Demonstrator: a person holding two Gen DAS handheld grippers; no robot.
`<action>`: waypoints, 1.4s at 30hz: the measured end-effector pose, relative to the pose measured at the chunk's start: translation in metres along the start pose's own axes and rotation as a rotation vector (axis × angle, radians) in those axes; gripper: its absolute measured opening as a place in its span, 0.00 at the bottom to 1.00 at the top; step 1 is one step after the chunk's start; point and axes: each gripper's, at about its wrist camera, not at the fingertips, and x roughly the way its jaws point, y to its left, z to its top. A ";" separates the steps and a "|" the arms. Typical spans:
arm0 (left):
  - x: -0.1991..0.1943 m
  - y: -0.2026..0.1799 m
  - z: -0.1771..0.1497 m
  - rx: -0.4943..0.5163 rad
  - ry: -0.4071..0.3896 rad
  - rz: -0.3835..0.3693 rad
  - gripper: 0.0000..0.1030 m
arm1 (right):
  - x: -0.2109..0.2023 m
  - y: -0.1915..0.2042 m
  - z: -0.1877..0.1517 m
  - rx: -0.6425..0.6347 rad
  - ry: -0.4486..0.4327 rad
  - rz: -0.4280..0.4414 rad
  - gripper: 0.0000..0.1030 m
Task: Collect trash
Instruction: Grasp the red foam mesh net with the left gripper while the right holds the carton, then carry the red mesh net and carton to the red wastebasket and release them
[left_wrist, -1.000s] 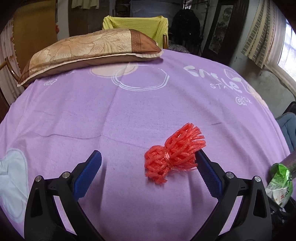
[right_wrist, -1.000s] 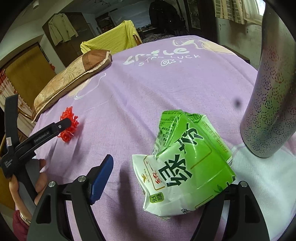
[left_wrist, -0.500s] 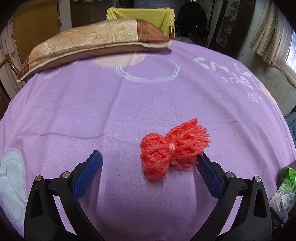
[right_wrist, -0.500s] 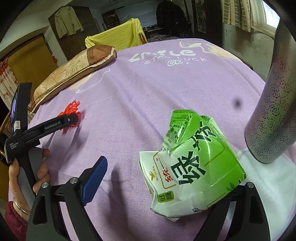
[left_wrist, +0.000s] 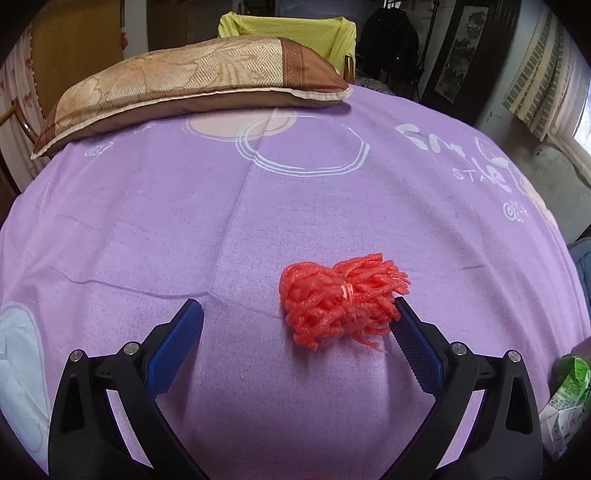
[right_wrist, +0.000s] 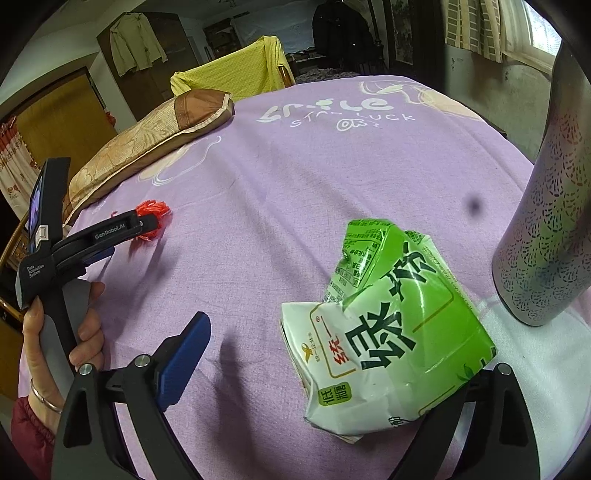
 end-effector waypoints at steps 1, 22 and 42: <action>0.001 -0.002 0.000 0.013 0.004 0.010 0.94 | 0.000 0.001 0.000 -0.002 0.000 -0.001 0.90; 0.001 -0.001 0.002 0.005 -0.010 0.042 0.85 | -0.001 -0.003 0.001 0.029 0.002 0.017 0.91; -0.027 -0.012 -0.006 0.069 -0.125 -0.061 0.50 | -0.006 -0.006 0.003 0.028 0.000 0.035 0.25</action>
